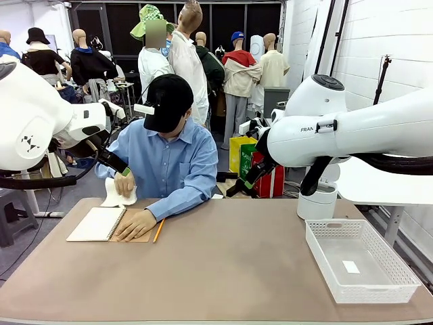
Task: Sort the paper based on its condition.
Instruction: If a person hands you a paper, place it in the Organizing basket , and if it's crumpled, put it in the Trash can.
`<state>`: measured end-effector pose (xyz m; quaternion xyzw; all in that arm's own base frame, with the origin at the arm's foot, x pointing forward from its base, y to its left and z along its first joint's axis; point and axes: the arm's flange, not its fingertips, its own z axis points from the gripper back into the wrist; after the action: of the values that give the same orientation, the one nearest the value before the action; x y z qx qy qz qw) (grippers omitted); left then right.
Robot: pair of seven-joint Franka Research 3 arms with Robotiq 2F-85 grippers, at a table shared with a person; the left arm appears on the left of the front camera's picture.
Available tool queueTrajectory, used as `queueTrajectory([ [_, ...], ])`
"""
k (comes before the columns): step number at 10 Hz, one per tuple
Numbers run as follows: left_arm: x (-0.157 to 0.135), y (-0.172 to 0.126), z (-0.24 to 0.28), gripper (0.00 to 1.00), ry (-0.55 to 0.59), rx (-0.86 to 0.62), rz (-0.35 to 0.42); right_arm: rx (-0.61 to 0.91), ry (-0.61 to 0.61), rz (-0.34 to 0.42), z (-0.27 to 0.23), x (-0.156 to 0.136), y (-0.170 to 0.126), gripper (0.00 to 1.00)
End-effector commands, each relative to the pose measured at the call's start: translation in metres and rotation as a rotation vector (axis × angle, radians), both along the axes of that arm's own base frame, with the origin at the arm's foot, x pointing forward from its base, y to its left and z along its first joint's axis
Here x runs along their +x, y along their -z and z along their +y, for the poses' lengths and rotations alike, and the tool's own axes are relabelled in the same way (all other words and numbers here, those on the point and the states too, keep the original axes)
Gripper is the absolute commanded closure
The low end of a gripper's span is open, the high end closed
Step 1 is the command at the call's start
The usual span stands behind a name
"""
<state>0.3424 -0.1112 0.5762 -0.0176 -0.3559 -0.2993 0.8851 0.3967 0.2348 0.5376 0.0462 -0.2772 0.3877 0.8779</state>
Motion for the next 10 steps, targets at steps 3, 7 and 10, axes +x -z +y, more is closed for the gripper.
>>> queueTrajectory([
  [3,0.0,-0.0006,0.0008,0.0,-0.001,-0.002,-0.002,-0.005,0.003,-0.002,0.0001,0.0002,0.0,0.0],
  [7,0.0,-0.0006,0.0008,0.0,-0.001,-0.002,-0.002,-0.005,0.003,-0.002,0.0001,0.0002,0.0,0.0],
  [10,0.0,-0.0006,0.0008,0.0,-0.001,-0.002,-0.002,-0.005,0.003,-0.002,0.0001,0.0002,0.0,0.0],
])
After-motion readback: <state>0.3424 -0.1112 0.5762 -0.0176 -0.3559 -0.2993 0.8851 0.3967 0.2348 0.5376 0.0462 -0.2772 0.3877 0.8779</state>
